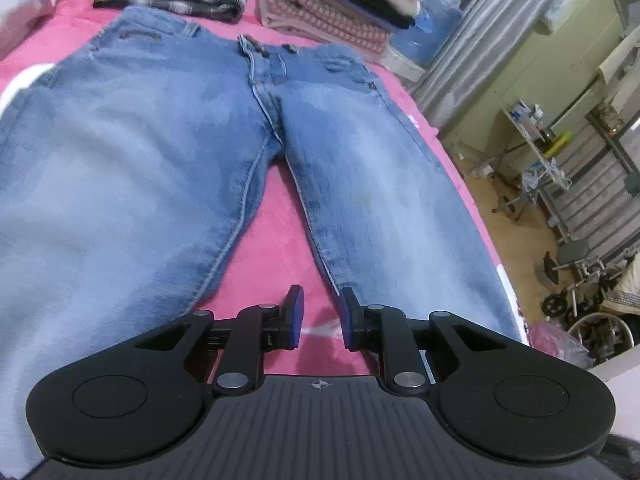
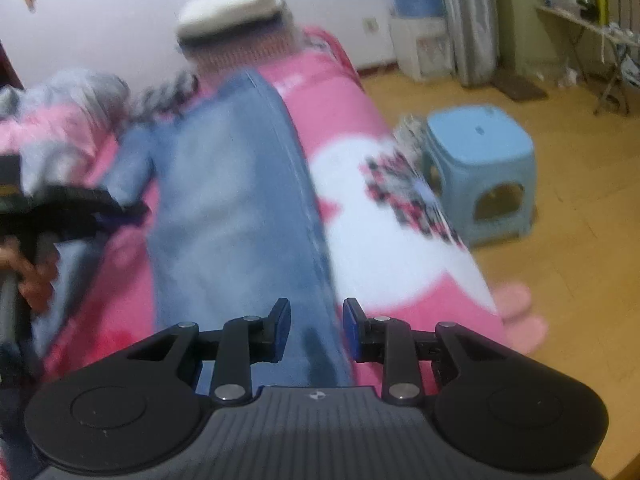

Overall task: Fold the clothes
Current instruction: 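Move both open tools back over the flattened jeans, then grasp a jeans leg hem with the left tool and lift it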

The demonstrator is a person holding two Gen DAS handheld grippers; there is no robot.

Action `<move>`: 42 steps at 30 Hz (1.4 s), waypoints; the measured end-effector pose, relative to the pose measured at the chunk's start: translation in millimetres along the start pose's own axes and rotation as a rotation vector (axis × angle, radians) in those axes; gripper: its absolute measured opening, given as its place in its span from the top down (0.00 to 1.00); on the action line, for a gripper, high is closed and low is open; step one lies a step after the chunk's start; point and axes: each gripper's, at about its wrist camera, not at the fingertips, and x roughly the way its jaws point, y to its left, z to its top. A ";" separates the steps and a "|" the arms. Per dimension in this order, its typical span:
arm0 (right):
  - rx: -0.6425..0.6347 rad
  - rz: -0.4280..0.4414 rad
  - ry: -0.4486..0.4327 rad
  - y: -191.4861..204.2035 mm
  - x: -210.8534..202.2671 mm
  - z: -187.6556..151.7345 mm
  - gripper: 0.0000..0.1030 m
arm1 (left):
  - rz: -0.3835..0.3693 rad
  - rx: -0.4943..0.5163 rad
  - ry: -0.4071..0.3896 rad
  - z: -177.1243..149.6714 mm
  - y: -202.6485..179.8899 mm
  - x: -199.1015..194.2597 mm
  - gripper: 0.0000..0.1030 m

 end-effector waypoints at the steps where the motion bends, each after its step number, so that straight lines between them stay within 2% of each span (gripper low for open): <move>1: -0.004 0.014 -0.013 4.3 -2.2 3.3 0.70 | -0.002 0.003 0.001 0.8 -0.2 -3.6 0.82; 7: -0.036 0.082 -0.032 26.6 7.4 8.0 0.70 | -0.012 0.026 0.001 6.2 -1.8 -26.8 0.82; 11: -0.044 0.110 -0.030 38.2 15.4 2.9 0.70 | -0.024 0.056 -0.034 15.6 -4.8 -58.2 0.82; 15: -0.115 0.075 0.058 49.8 28.0 -16.9 0.71 | -0.024 0.078 -0.111 34.7 1.9 -105.9 0.82; 16: -0.119 0.055 0.093 48.8 32.5 -22.6 0.73 | -0.020 0.078 -0.136 40.8 5.7 -121.3 0.82; 17: -0.105 0.054 0.093 46.0 29.6 -23.9 0.73 | -0.012 0.077 -0.162 47.4 10.9 -137.9 0.82; 20: -0.035 0.073 0.054 35.5 9.2 -21.6 0.73 | 0.029 0.089 -0.246 69.1 28.8 -192.0 0.82; 22: 0.021 0.143 -0.017 23.8 -19.4 -17.4 0.72 | 0.074 0.099 -0.322 83.0 42.4 -230.5 0.81; 23: 0.046 0.173 -0.021 18.9 -29.1 -17.3 0.72 | 0.100 0.105 -0.359 87.7 48.8 -249.8 0.80; 26: 0.104 0.272 0.026 10.3 -45.1 -27.5 0.72 | 0.172 0.124 -0.421 88.8 64.0 -287.2 0.75; 28: 0.092 0.277 0.100 14.8 -41.6 -44.0 0.71 | 0.216 0.138 -0.422 81.8 72.5 -297.8 0.74; 31: 0.014 0.152 0.218 33.1 -22.0 -71.4 0.71 | 0.258 0.145 -0.375 63.1 86.1 -300.1 0.74; 32: -0.025 0.117 0.233 40.9 -18.6 -76.9 0.70 | 0.267 0.144 -0.349 55.0 90.9 -299.0 0.74; 33: -0.062 0.118 0.221 50.8 -22.0 -75.6 0.70 | 0.277 0.143 -0.324 47.0 95.7 -297.9 0.73; 37: -0.133 0.276 0.208 91.8 -37.0 -58.4 0.70 | 0.244 0.091 -0.138 7.2 116.9 -277.6 0.68; 39: -0.165 0.376 0.209 116.3 -40.0 -50.1 0.70 | 0.195 0.053 -0.059 -16.8 124.4 -262.7 0.67; 42: -0.178 0.530 0.273 153.1 -32.6 -53.2 0.68 | 0.102 0.004 0.027 -50.4 132.3 -242.1 0.67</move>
